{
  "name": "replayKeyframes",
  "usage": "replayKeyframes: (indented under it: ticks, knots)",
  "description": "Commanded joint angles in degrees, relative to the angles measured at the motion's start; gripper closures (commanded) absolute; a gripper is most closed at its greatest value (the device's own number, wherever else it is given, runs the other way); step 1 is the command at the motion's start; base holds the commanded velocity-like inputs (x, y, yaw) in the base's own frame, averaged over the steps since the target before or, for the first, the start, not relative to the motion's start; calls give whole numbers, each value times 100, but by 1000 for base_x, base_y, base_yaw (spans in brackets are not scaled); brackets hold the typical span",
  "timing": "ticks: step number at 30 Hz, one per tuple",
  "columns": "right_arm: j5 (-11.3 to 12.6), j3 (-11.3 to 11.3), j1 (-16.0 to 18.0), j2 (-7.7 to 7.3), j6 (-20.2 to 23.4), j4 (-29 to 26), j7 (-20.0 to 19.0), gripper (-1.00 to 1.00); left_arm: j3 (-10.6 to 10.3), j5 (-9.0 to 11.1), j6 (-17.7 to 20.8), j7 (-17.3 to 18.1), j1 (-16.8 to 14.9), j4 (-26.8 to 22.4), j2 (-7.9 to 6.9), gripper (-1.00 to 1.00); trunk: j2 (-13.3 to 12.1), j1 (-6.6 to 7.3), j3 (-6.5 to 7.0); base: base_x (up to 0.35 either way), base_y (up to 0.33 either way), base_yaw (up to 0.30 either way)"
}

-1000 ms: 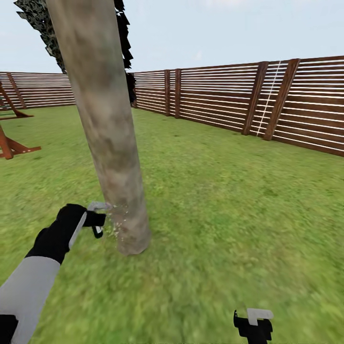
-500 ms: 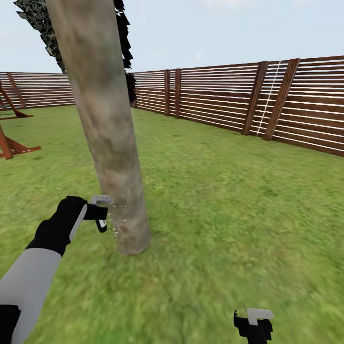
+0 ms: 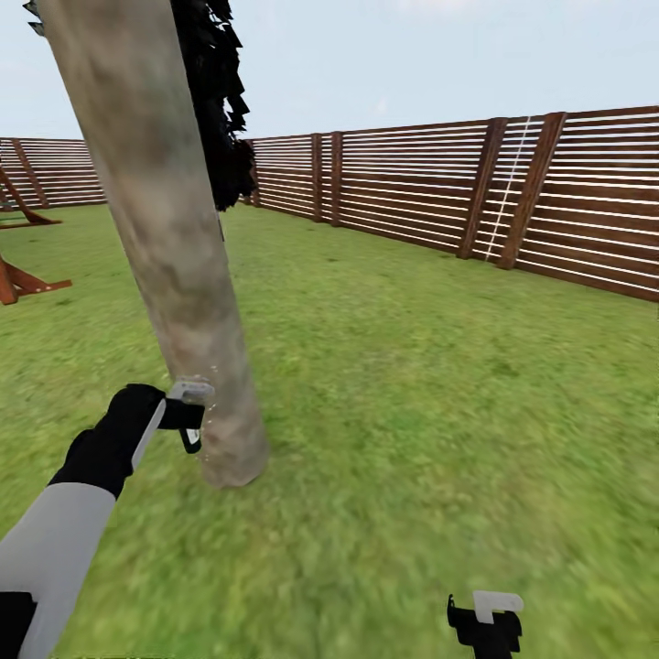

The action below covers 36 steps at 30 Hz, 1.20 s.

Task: In the garden, pick up the pesticide atomizer on the floor and spray pesticide onto both trees until each tree trunk is fully covered.

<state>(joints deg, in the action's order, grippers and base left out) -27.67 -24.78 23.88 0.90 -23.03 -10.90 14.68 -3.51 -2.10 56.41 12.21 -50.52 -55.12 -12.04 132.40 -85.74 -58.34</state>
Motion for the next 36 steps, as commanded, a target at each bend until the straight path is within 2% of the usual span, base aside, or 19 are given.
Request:
replayKeyframes:
  ticks: [1, 3, 6, 7, 8, 9, 11, 15, 18, 20, 23, 27, 29, 31, 33, 36]
  knots:
    - [4, 0, 1, 3, 0, 0, 0, -100, 4, 6, -12, -5, 52, 5, -19, 100, 0, 0, 1, 0, -272, 154]
    - [7, 0, 1, 6, 0, 0, 0, -100, -12, 3, -29, -8, 222, 12, -22, 100, 0, 0, 1, 0, -272, 236]
    - [5, 0, 0, 6, 0, 0, 0, -100, -18, 27, -33, -14, 304, 13, 62, 100, 0, 0, 1, 0, -272, 273]
    - [3, 0, 0, 6, 0, 0, 0, -100, -14, 25, -33, -19, 309, 12, 161, 100, 0, 0, 1, 0, -272, 277]
    - [5, 0, 0, 6, 0, 0, 0, -100, -19, 12, -33, -24, 313, 11, 348, 100, 0, 0, 1, 0, -272, 278]
    - [5, 0, -1, 6, 0, 0, 0, -100, -27, 4, -33, -25, 314, 9, 433, 100, 0, 0, 1, 5, -272, 278]
    - [7, 0, 1, 6, 0, 0, 0, -100, -4, 1, -27, -27, 309, -29, 468, 100, 0, 0, 1, 56, -272, 246]
    - [0, 0, -2, -21, 0, 0, 0, -100, 25, -1, 5, -47, 240, -84, 419, 100, 0, 0, 1, 96, -272, 51]
    - [0, 0, 1, -28, 0, 0, 0, -100, 25, 7, 21, -327, 240, -95, 465, 100, 0, 0, 1, 29, -273, 1]
    - [-1, 0, 1, -29, 0, 0, 0, -100, 121, 8, -10, -390, 275, -95, 361, 100, 0, 0, 1, -61, -273, 0]
    - [-1, 0, 0, -29, 0, 0, 0, -100, 436, 18, -37, -373, 302, -95, 100, 100, 0, 0, 1, -159, -254, 0]
    - [-2, 0, 1, -29, 0, 0, 0, -100, 434, 29, -42, -416, 297, -95, 167, 100, 0, 0, 1, -165, -242, 59]
    - [-1, 0, 2, -27, 0, 0, 0, -100, 423, 26, -42, -426, 297, -95, 307, 100, 0, 0, 1, -32, -267, 246]
    - [0, 0, 2, -26, 0, 0, 0, -100, 428, 15, -38, -429, 282, -95, 351, 100, 0, 0, 1, 46, -268, 271]
    - [1, 0, 2, -22, 0, 0, 0, -100, 464, 3, -39, -432, 265, -90, 287, 100, 0, 0, 1, 184, -216, 277]
    - [-1, 0, 2, -21, 0, 0, 0, -100, 485, 0, -42, -468, 287, -87, 104, 100, 0, 0, 1, 253, -176, 278]
